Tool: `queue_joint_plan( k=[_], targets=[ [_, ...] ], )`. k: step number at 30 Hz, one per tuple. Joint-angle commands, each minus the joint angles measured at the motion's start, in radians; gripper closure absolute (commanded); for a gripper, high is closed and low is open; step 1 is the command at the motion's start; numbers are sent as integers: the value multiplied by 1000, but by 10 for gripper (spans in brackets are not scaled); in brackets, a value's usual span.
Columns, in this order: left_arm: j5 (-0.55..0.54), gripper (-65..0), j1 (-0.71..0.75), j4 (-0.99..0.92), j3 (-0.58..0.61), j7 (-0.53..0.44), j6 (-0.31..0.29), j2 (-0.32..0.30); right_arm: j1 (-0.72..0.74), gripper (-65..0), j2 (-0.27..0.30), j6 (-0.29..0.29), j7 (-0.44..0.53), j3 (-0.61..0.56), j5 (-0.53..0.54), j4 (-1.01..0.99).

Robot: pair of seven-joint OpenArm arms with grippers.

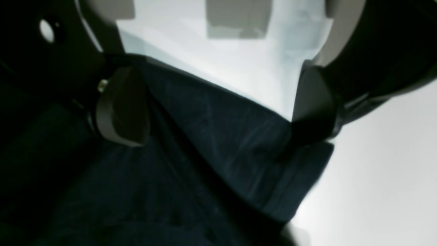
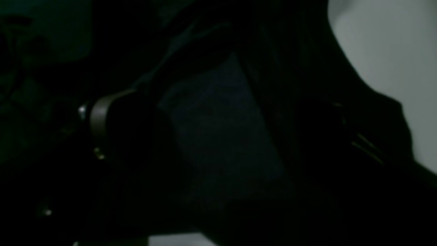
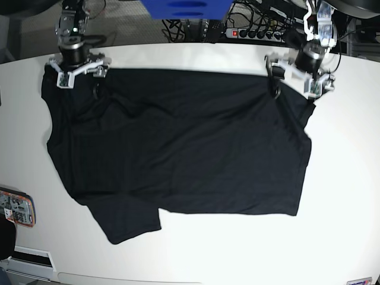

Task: Fold the T-shirt properly
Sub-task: 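Pull the shirt's collar edge away from the hem with both grippers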

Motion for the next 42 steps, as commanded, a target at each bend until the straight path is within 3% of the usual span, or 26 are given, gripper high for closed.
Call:
queue_joint_plan(
  k=[1, 11, 16, 21, 42],
  targets=[
    [48, -650, 30, -30, 8, 227, 4, 5, -47, -650, -3, -3, -289, -11, -134, -43],
    [42, -650, 146, 85, 6, 232, 5, 8, -50, -650, -3, -3, -294, -11, -134, 9],
    [-53, -650, 235, 110, 6, 226, 5, 0, -50, -650, -3, -3, -295, -11, -134, 22],
    [-83, -650, 293, 148, -43, 226, 5, 3, -50, -650, -3, -3, -297, -13, -134, 22],
    [-84, -650, 305, 205, -47, 232, 5, -3, -150, -650, -4, -3, -352, -13, -136, 132]
  ],
)
